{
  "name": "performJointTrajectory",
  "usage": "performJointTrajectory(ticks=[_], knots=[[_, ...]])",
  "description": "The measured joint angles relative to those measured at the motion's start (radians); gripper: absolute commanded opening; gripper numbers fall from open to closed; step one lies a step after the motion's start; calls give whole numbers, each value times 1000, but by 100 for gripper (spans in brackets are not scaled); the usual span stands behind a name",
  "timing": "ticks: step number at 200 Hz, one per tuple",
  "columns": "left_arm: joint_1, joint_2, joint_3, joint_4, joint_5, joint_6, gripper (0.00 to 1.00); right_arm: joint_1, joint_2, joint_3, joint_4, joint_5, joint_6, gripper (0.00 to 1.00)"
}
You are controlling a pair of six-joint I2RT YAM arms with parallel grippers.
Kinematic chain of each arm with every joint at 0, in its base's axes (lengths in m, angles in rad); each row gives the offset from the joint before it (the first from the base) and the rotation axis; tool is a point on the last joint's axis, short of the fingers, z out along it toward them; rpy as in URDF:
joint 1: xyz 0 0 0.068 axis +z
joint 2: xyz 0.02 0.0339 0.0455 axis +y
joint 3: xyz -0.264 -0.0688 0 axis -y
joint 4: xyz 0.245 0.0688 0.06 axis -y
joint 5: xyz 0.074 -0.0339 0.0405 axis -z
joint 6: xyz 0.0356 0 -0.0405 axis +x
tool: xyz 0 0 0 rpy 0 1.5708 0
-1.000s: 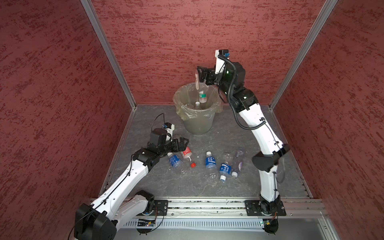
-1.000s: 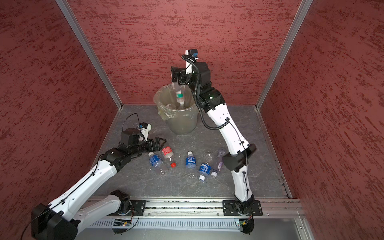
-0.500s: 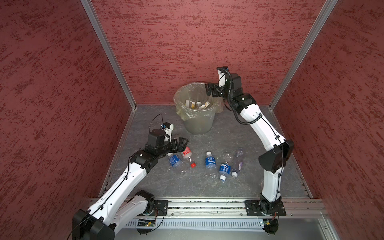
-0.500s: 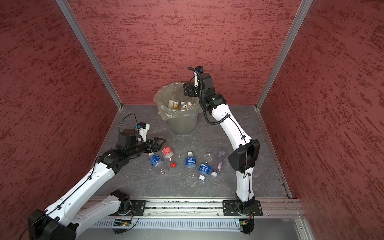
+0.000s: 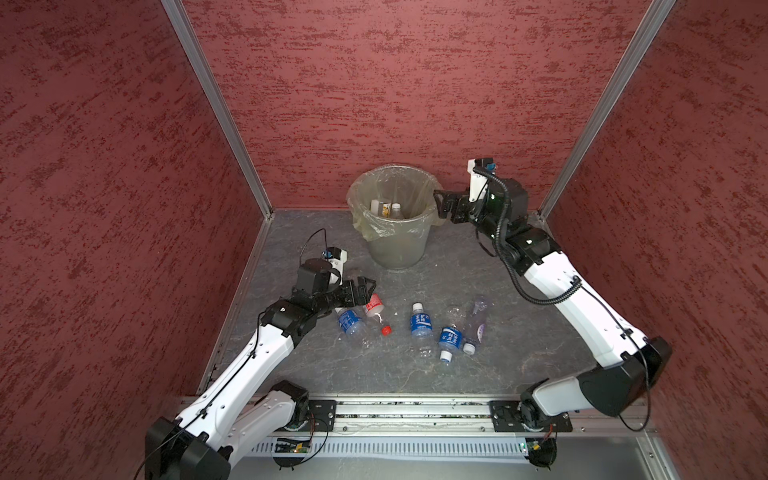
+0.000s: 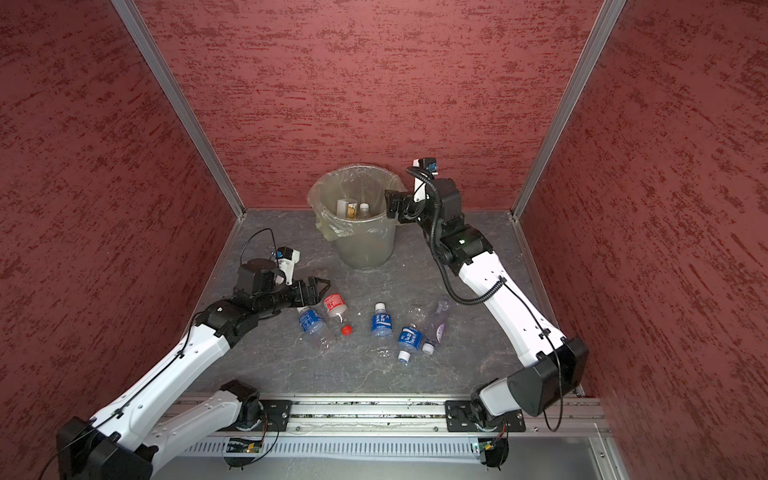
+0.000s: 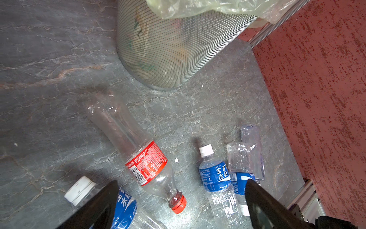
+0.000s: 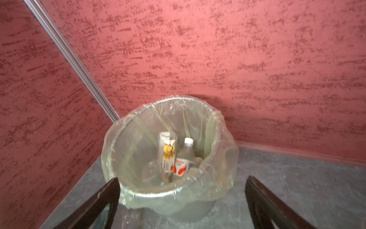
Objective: Throw the plastic bottles in the bin
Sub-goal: 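Withdraw the right gripper from the bin back toward the table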
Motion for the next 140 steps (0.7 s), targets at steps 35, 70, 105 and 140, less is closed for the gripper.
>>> performJointTrajectory(ticks=[35,70,105,140], knots=[[-1,14,0,-5,-15,0,99,0,-145,-163,5,16,18,99],[-4,43,8,-18,-26,0,100,0,-256,-275,3,23,37,99],[-8,78,27,-30,-43,-1,99,0,-327,-356,-5,27,51,99],[-20,116,43,-33,-54,-6,97,0,-366,-412,-26,28,60,99]])
